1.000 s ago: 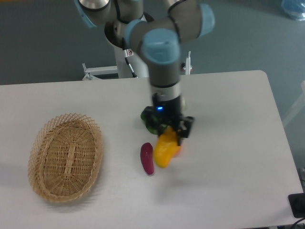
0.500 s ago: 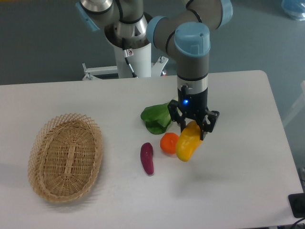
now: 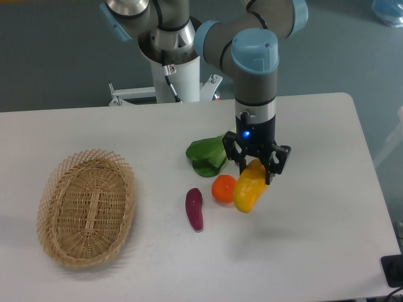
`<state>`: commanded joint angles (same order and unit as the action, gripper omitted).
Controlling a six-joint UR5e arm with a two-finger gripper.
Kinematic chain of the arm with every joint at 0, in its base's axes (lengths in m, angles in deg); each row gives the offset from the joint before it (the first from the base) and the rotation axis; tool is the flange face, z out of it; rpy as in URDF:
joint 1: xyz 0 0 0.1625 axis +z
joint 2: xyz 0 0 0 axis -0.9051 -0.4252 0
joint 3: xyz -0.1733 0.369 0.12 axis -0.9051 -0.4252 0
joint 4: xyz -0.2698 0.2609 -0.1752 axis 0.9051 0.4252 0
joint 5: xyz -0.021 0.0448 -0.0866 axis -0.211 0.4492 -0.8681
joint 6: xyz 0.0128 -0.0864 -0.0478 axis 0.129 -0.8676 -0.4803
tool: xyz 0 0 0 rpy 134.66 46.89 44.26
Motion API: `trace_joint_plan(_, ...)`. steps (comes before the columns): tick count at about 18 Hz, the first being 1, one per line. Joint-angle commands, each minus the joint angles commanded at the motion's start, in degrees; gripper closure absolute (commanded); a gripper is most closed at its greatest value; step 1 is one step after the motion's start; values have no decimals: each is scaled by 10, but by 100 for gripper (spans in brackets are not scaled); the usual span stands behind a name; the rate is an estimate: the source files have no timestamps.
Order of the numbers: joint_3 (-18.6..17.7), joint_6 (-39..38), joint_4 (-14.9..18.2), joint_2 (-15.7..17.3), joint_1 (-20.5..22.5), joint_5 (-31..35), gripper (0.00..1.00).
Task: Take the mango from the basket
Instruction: 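Hold the mango raised above the table beside the orange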
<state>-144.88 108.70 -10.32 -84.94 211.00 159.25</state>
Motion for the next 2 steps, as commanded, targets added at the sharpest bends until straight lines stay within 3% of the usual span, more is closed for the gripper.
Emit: trace_joint_plan(2, -1, 0, 0, 1, 0, 0, 40)
